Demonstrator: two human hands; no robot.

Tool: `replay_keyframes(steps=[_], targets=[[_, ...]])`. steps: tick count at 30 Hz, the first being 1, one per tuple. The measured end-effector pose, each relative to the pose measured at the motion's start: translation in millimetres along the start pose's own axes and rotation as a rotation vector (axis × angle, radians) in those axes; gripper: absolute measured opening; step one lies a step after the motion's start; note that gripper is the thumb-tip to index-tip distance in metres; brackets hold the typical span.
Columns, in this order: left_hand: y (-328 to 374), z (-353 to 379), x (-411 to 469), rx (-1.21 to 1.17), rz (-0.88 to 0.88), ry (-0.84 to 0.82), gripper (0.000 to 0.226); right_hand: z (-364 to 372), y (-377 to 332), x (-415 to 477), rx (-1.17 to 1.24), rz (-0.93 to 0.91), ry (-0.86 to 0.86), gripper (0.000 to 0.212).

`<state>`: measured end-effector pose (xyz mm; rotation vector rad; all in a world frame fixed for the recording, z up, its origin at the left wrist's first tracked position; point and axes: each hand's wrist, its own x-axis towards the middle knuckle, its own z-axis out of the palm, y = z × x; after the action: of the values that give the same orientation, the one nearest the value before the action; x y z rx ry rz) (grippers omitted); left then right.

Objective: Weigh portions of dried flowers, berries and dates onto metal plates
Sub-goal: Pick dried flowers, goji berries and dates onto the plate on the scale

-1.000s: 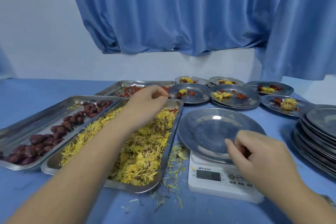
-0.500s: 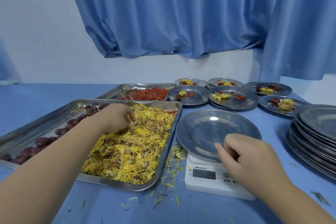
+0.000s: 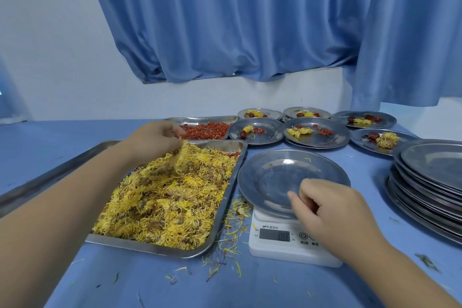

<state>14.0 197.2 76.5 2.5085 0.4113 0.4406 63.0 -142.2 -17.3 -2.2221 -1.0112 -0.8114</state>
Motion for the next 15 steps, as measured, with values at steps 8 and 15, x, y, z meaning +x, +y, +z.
replay_keyframes(steps=[8, 15], targets=[[58.7, 28.0, -1.9, -0.180, 0.119, -0.115, 0.017, -5.4, 6.9, 4.6, 0.029, 0.051, 0.037, 0.048], [114.3, 89.3, 8.7, -0.109, 0.249, -0.294, 0.018, -3.1, 17.1, 6.7, 0.040, 0.118, 0.065, 0.049]])
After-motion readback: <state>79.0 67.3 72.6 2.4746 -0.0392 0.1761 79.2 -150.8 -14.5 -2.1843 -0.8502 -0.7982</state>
